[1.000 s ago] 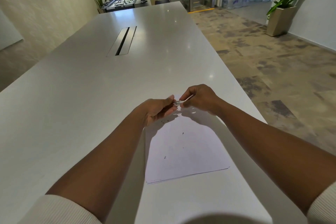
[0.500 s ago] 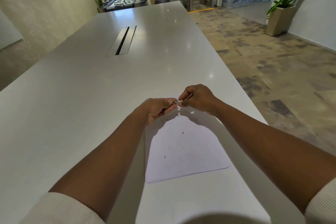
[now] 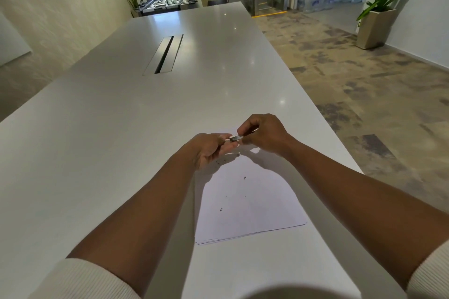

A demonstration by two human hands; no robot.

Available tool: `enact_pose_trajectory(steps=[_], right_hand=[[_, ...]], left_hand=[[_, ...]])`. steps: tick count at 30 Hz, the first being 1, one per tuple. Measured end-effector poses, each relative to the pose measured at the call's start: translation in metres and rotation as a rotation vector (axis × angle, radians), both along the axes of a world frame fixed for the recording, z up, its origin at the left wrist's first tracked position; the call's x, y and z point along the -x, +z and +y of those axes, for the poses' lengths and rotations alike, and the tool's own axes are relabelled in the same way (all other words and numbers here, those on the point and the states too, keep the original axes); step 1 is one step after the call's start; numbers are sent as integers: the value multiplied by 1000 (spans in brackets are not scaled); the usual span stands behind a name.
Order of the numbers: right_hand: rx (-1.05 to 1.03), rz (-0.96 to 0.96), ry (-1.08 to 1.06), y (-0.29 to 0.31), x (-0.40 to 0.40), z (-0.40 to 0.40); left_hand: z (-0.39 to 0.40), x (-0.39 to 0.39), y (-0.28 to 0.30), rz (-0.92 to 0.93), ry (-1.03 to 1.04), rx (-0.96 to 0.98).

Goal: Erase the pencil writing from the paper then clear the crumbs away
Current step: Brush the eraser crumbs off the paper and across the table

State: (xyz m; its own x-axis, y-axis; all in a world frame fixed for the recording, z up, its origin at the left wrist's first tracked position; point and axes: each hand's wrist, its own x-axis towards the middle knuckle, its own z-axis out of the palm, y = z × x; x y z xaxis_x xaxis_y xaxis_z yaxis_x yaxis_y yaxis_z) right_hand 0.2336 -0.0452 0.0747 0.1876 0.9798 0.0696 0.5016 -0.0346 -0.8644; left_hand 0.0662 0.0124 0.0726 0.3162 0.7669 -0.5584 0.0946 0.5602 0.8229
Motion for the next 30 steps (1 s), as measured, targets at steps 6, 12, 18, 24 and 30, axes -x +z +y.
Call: enact_pose_trajectory(steps=[6, 12, 18, 24, 30], right_hand=[[-78, -20, -16, -6, -3, 0], [-106, 16, -31, -6, -6, -2], [-146, 35, -31, -6, -2, -2], [-44, 50, 18, -9, -4, -3], [-13, 208, -49, -14, -5, -3]], left_hand=[[-2, -1, -2, 50, -111, -110], [5, 1, -5, 93, 22, -135], [3, 2, -2, 38, -52, -71], [1, 2, -4, -94, 27, -77], [0, 2, -8, -131, 70, -108]])
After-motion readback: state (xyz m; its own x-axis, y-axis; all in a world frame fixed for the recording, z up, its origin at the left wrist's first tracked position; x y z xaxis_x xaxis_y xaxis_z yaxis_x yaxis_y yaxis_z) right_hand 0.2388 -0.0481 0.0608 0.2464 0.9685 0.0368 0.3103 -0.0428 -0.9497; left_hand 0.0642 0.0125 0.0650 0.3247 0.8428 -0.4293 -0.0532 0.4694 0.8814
